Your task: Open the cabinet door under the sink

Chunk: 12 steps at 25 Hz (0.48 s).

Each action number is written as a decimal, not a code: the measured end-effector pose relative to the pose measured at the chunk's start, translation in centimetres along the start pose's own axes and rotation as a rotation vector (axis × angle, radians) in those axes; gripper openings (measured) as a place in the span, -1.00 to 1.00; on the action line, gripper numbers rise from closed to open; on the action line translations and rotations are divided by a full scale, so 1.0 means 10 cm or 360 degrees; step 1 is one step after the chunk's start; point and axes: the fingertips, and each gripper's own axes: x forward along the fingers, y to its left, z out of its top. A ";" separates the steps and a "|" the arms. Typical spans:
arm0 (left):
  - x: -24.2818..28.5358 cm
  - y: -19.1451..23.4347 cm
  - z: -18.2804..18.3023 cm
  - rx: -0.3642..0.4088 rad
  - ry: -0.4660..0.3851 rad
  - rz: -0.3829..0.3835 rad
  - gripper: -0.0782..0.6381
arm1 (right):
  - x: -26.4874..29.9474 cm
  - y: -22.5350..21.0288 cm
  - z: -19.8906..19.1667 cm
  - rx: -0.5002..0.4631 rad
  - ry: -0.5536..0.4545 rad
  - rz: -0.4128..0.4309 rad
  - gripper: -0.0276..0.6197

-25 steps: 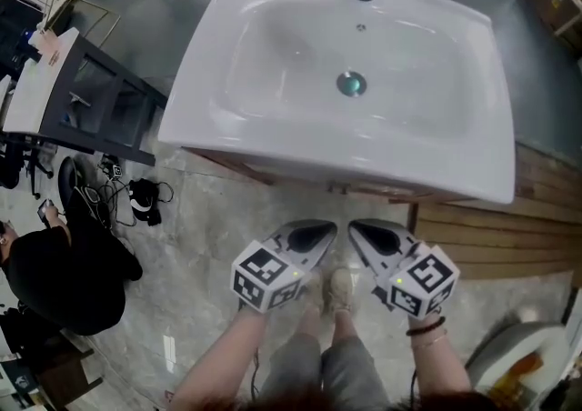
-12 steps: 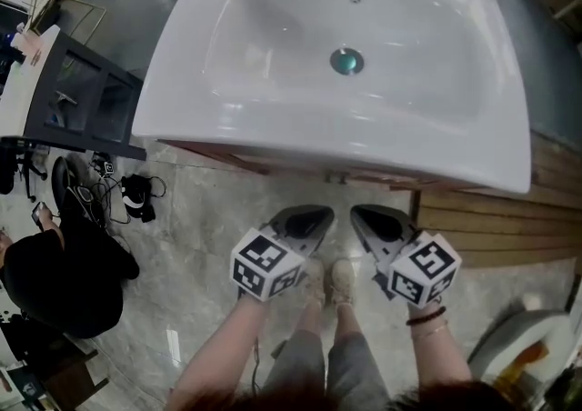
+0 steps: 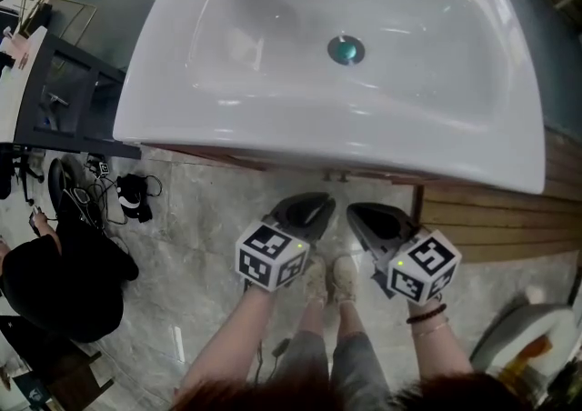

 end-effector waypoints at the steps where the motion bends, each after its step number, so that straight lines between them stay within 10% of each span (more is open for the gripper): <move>1: 0.02 0.02 -0.01 -0.0006 0.0007 0.0004 -0.63 | 0.00 0.00 -0.03 0.0003 0.0006 0.0002 -0.90; 12: 0.19 0.28 -0.02 -0.0098 0.0018 0.0117 -0.31 | 0.04 -0.04 -0.15 0.0051 0.0031 -0.0001 -0.90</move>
